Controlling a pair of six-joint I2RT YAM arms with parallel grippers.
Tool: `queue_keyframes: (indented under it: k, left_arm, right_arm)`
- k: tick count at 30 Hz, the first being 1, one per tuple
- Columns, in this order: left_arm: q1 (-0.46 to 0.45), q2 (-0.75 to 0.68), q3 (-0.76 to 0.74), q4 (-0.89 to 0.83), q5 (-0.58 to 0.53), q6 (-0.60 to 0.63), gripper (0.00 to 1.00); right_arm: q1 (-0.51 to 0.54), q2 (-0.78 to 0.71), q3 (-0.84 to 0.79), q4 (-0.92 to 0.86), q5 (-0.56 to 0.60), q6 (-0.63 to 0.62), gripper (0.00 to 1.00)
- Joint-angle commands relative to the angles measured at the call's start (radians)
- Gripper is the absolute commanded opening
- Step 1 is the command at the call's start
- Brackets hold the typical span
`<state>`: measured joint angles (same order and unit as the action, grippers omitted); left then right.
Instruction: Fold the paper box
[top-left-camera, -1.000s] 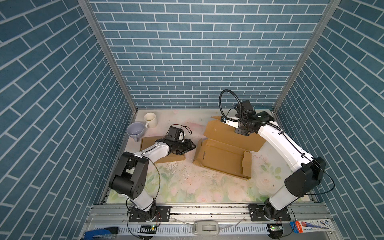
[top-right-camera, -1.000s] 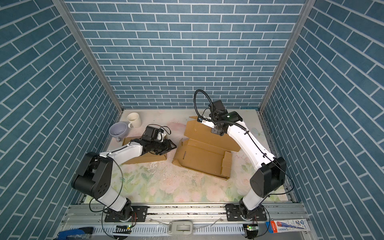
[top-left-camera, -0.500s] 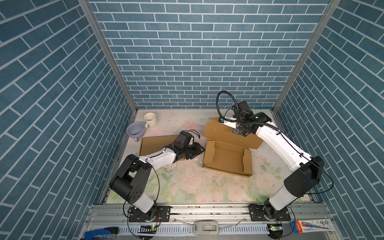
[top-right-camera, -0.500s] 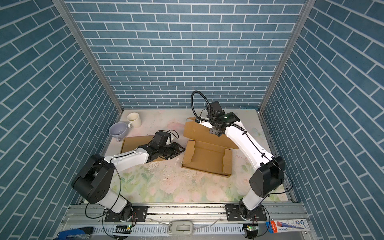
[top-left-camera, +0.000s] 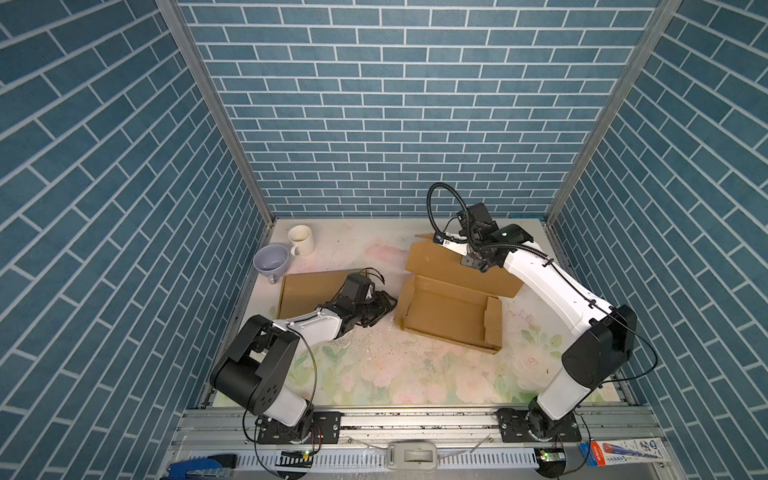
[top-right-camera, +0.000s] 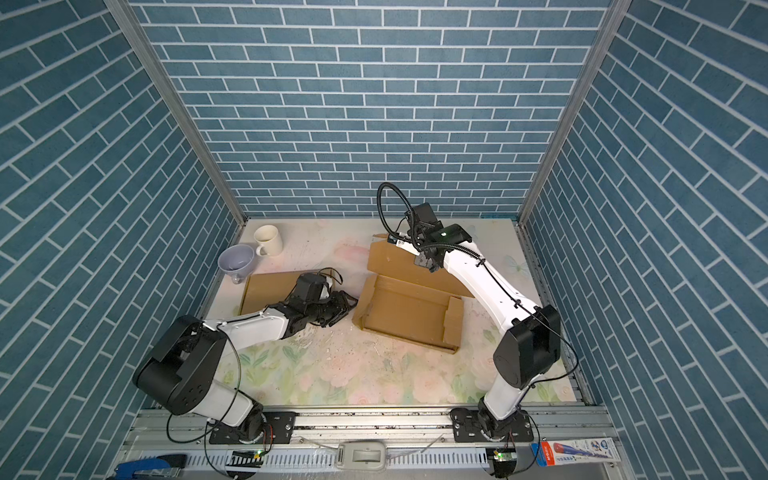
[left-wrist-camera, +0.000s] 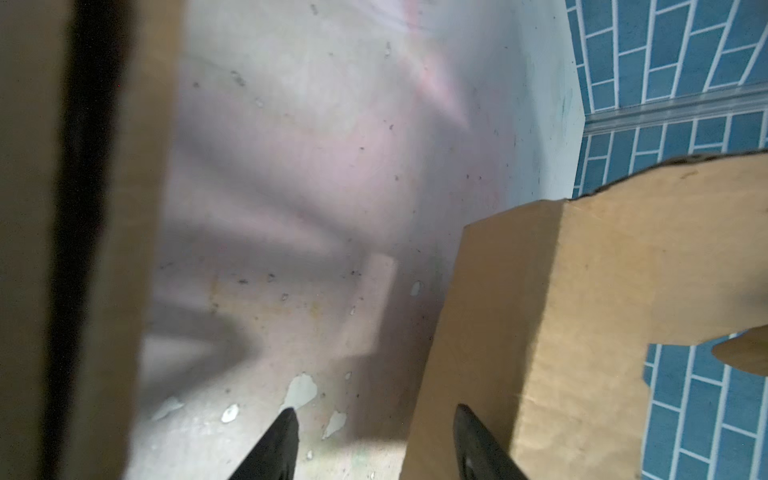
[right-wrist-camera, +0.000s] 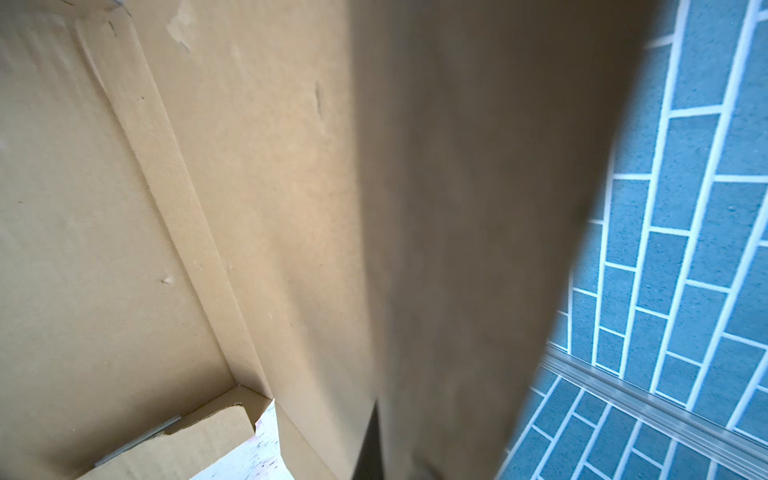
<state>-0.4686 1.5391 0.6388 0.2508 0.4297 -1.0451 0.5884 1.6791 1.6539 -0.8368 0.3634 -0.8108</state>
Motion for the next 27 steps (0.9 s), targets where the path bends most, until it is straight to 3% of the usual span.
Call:
queue_keyframes:
  k: [1, 6, 13, 27]
  left_arm:
    - [0.018, 0.018, -0.012, 0.190, 0.086, -0.050, 0.62]
    - [0.050, 0.054, -0.098, 0.455, 0.121, -0.195, 0.62]
    - [0.051, 0.080, -0.130, 0.622, 0.126, -0.259, 0.63]
    - [-0.038, 0.118, -0.072, 0.622, 0.157, -0.256, 0.53]
  right_arm:
    - [0.005, -0.010, -0.026, 0.004, -0.018, 0.048, 0.00]
    - [0.005, -0.008, -0.026, 0.002, -0.021, 0.045, 0.00]
    - [0.007, 0.004, -0.014, -0.010, -0.014, 0.041, 0.00]
    - [0.017, 0.009, 0.003, -0.014, -0.017, 0.050, 0.00]
